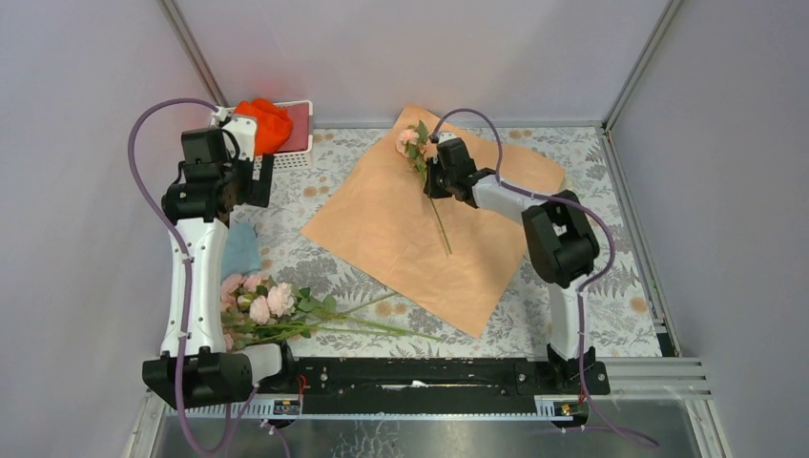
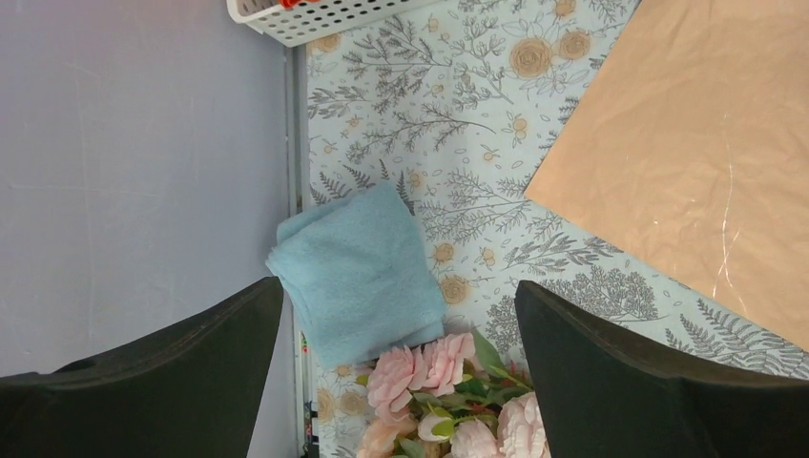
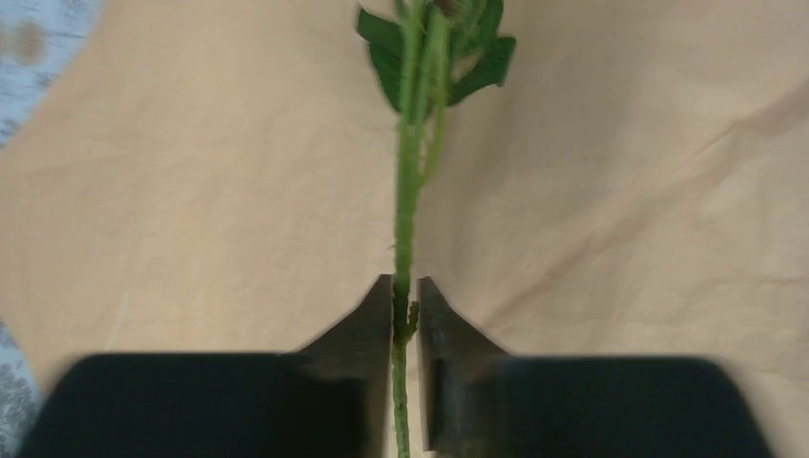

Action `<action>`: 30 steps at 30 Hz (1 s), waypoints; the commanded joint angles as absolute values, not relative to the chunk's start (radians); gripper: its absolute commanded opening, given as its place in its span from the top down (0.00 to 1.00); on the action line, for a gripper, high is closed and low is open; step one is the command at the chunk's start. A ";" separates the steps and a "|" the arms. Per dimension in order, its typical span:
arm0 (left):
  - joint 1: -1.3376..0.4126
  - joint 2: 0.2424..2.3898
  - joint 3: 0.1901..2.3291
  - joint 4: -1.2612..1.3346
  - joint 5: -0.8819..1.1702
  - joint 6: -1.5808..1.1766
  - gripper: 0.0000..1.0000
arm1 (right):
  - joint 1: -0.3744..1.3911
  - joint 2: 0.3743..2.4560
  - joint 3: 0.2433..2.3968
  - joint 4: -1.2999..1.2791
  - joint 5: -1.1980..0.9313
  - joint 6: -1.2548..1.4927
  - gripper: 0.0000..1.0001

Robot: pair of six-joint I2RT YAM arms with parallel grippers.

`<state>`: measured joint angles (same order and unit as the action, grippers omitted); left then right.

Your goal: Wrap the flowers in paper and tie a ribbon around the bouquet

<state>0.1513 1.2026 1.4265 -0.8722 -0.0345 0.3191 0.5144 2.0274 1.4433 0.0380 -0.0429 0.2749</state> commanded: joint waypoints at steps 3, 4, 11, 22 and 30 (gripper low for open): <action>0.157 1.209 1.388 -0.855 -0.035 0.299 0.01 | 0.500 2.151 1.668 -0.224 -0.022 0.202 0.40; 0.157 1.209 1.383 -0.853 -0.031 0.298 0.01 | 0.502 2.125 1.677 -0.244 -0.009 0.191 0.31; 0.158 1.222 1.359 -0.849 -0.022 0.296 0.01 | 0.742 1.845 1.466 -0.187 0.079 -0.073 0.21; 0.162 1.204 1.320 -0.846 0.009 0.292 0.01 | 1.161 1.909 1.321 -0.030 -0.421 -0.020 0.54; 0.163 1.187 1.308 -0.848 0.020 0.296 0.01 | 1.183 1.973 1.320 -0.042 -0.301 -0.014 0.68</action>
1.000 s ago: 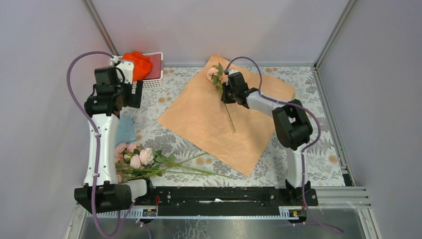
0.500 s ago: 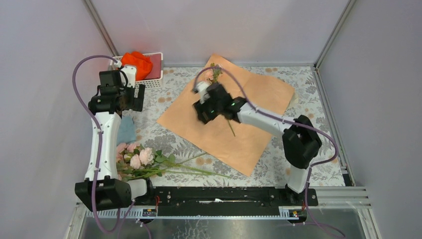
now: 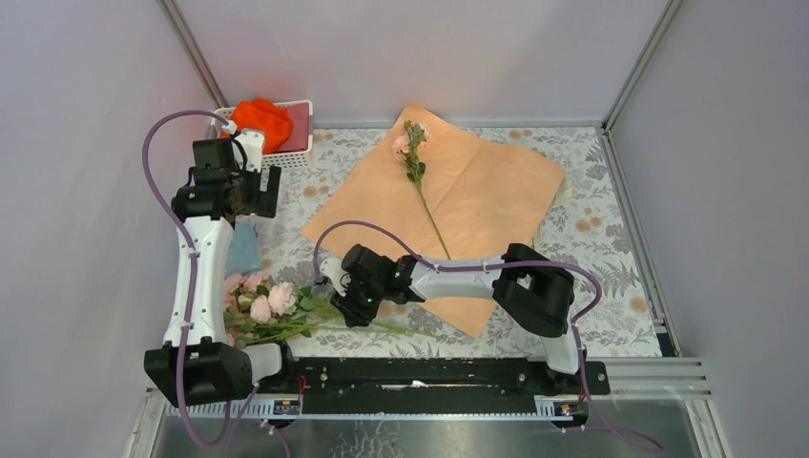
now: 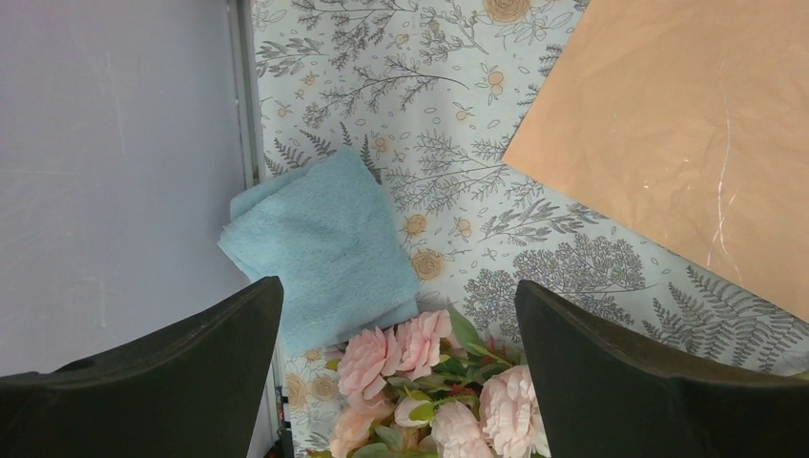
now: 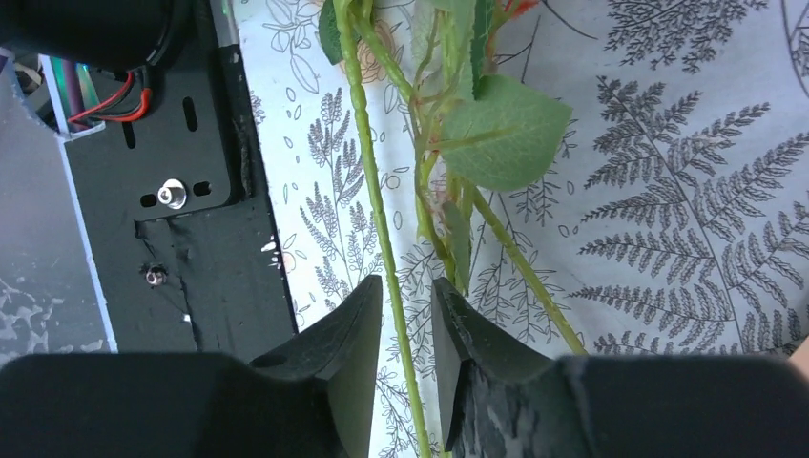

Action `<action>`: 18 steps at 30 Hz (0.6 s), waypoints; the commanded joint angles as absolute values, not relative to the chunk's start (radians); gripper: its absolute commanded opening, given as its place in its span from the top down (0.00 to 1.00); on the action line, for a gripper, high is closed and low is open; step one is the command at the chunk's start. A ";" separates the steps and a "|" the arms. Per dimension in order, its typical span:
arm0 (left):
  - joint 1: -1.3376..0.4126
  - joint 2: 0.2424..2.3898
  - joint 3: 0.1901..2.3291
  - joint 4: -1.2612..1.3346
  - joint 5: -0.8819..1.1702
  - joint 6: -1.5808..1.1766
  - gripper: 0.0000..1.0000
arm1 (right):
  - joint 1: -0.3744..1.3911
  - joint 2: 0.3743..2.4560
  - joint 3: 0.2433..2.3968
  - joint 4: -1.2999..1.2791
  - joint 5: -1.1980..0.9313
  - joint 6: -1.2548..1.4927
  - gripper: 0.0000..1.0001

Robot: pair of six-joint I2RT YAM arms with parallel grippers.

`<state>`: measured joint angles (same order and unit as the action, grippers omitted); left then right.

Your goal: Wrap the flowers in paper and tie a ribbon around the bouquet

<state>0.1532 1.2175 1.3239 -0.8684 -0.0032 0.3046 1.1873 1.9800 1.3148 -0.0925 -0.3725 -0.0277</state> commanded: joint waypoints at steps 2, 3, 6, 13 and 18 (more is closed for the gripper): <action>0.163 1.182 1.304 -0.848 0.023 0.297 0.01 | 1.183 1.980 1.323 -0.041 -0.274 -0.008 0.70; 0.162 1.181 1.302 -0.847 0.024 0.298 0.01 | 1.184 1.984 1.327 -0.042 -0.262 -0.007 0.71; 0.163 1.187 1.304 -0.847 0.034 0.298 0.01 | 1.184 1.999 1.337 -0.049 -0.215 -0.013 0.74; 0.163 1.190 1.303 -0.847 0.053 0.298 0.01 | 1.184 1.999 1.364 -0.091 -0.175 -0.035 0.75; 0.163 1.192 1.301 -0.847 0.056 0.301 0.01 | 1.183 1.894 1.387 -0.132 -0.287 -0.085 0.74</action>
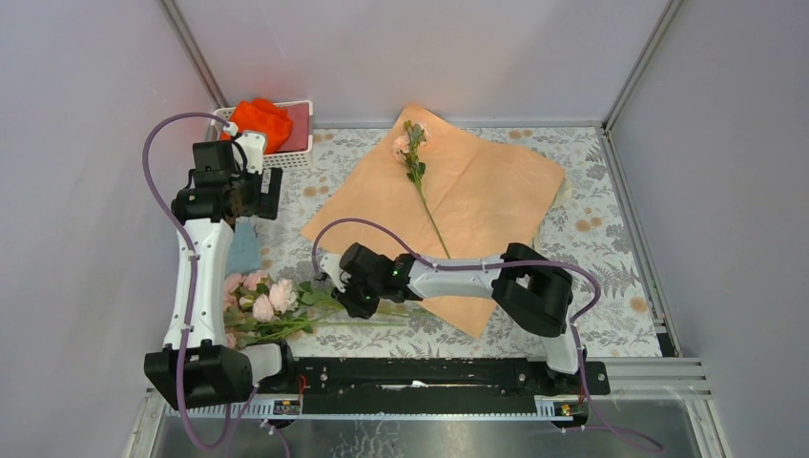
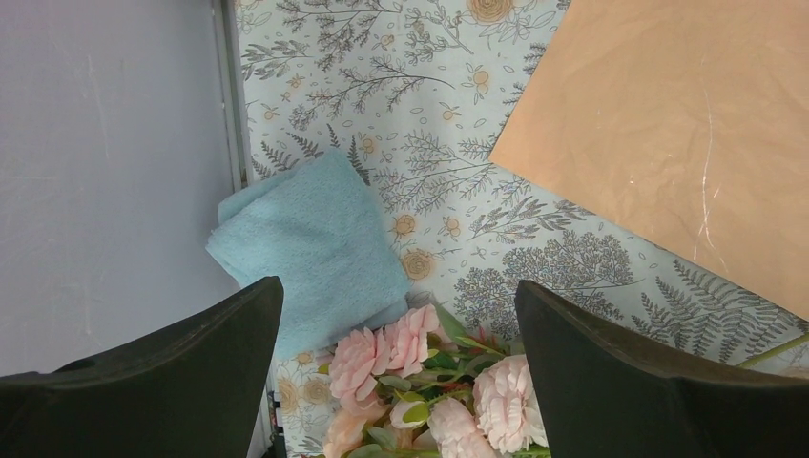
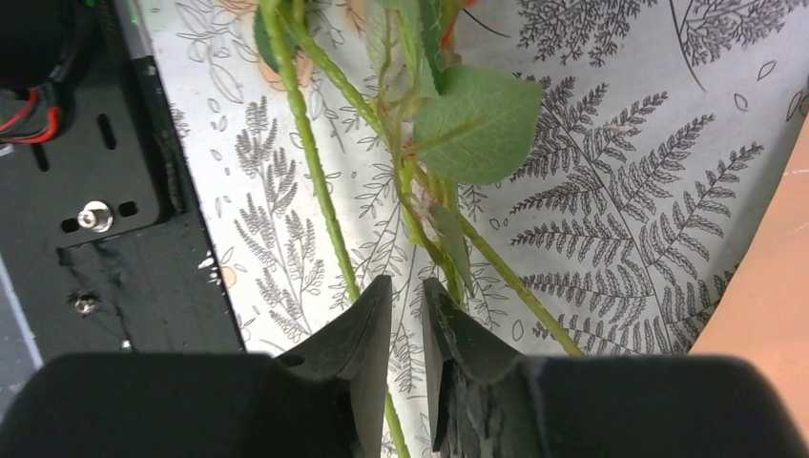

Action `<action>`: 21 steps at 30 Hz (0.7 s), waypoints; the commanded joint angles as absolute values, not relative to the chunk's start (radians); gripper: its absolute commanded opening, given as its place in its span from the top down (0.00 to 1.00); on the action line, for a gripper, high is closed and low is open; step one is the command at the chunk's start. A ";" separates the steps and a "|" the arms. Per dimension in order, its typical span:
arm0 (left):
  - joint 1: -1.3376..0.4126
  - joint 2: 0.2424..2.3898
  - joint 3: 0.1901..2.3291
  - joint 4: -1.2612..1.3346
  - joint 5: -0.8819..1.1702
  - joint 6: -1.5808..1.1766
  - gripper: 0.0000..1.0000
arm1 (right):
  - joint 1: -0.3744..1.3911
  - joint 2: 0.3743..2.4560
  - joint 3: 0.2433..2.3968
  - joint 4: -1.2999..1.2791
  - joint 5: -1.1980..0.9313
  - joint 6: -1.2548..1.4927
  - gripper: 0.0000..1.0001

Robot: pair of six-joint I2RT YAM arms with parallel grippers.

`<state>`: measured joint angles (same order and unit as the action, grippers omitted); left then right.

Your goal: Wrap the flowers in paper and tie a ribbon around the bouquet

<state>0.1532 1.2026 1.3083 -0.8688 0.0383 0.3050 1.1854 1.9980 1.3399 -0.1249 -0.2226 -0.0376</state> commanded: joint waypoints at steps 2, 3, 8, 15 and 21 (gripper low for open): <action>0.164 1.193 1.297 -0.847 0.059 0.301 0.01 | 1.183 1.875 1.371 -0.120 -0.272 -0.101 0.73; 0.164 1.194 1.297 -0.847 0.062 0.301 0.01 | 1.183 1.880 1.366 -0.119 -0.256 -0.110 0.72; 0.163 1.203 1.305 -0.846 0.055 0.298 0.01 | 1.183 1.973 1.426 -0.182 -0.186 -0.142 0.71; 0.163 1.198 1.295 -0.847 0.066 0.306 0.01 | 1.183 2.008 1.418 -0.164 -0.123 -0.168 0.65; 0.163 1.200 1.296 -0.848 0.073 0.303 0.01 | 1.182 2.049 1.421 -0.174 -0.111 -0.175 0.68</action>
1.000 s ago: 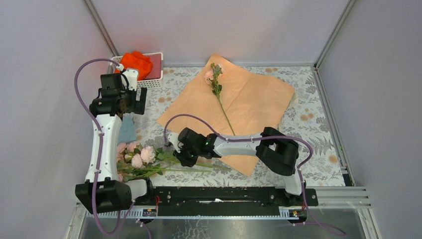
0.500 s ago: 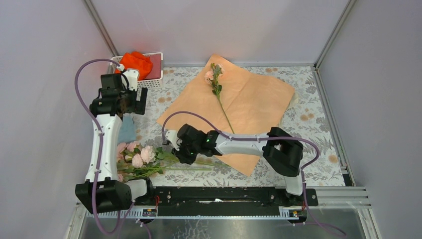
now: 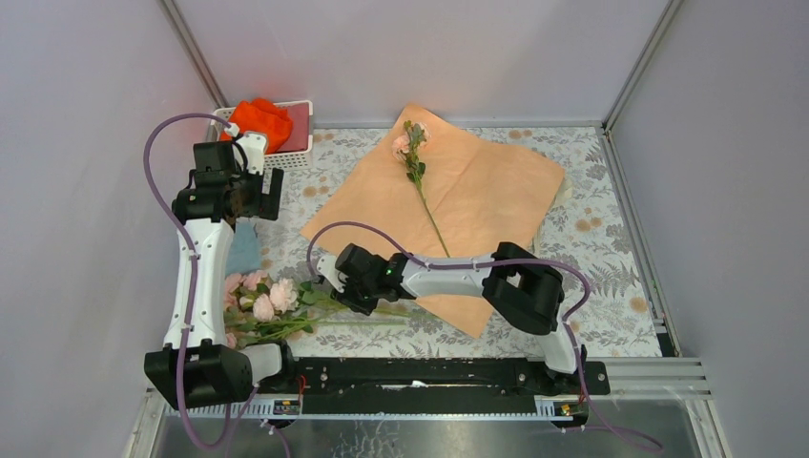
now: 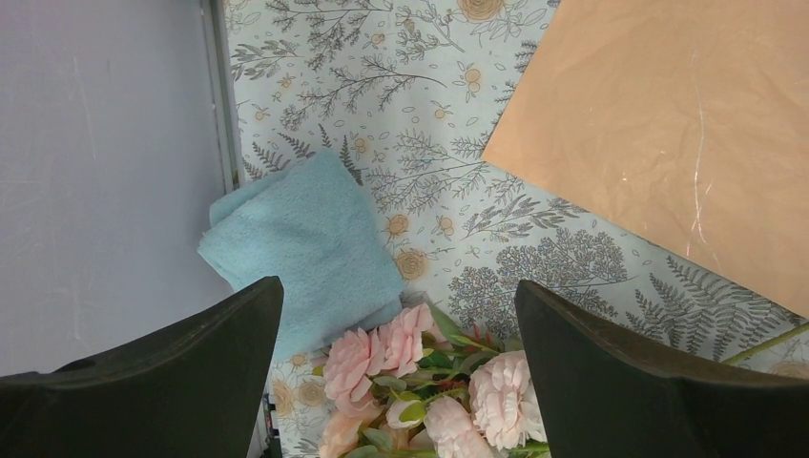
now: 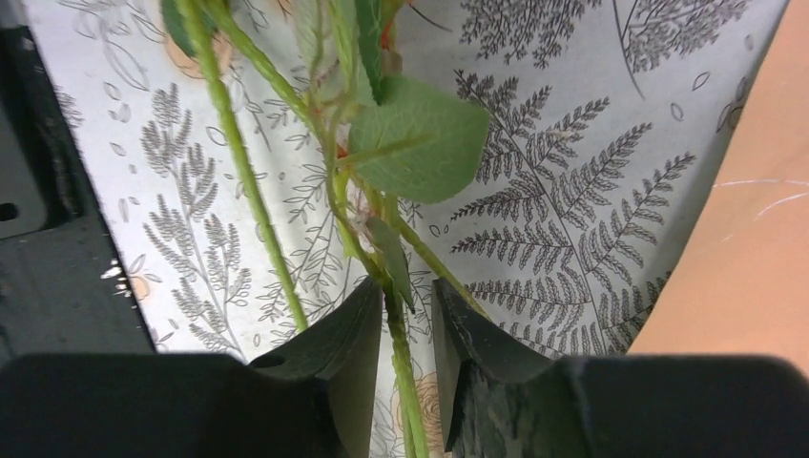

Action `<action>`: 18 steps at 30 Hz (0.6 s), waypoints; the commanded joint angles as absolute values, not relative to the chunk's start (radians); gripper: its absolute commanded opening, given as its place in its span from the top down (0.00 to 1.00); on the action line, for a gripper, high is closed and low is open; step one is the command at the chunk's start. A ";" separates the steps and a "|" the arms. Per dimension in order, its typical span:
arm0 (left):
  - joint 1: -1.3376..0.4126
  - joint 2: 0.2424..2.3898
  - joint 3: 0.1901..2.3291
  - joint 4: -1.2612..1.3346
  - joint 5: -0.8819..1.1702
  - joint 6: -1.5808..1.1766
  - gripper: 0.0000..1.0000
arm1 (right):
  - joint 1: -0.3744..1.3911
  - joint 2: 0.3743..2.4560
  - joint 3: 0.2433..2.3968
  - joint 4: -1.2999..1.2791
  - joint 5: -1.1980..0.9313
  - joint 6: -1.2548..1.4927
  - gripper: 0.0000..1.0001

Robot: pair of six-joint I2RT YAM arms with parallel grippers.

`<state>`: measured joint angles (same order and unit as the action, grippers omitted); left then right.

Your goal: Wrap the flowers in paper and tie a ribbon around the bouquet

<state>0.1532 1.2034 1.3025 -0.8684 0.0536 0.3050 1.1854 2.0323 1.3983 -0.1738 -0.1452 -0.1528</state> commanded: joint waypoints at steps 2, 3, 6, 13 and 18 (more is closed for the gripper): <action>0.164 1.199 1.296 -0.846 0.074 0.304 0.01 | 1.183 2.049 1.414 -0.156 -0.089 -0.171 0.70; 0.164 1.199 1.295 -0.847 0.076 0.304 0.01 | 1.183 2.048 1.410 -0.145 -0.075 -0.173 0.71; 0.164 1.197 1.296 -0.848 0.091 0.302 0.01 | 1.183 2.045 1.402 -0.117 -0.066 -0.175 0.73; 0.163 1.193 1.301 -0.858 0.100 0.307 0.01 | 1.187 1.980 1.422 -0.159 -0.121 -0.156 0.92; 0.162 1.199 1.302 -0.857 0.101 0.309 0.01 | 1.190 1.856 1.375 -0.108 -0.210 -0.096 0.90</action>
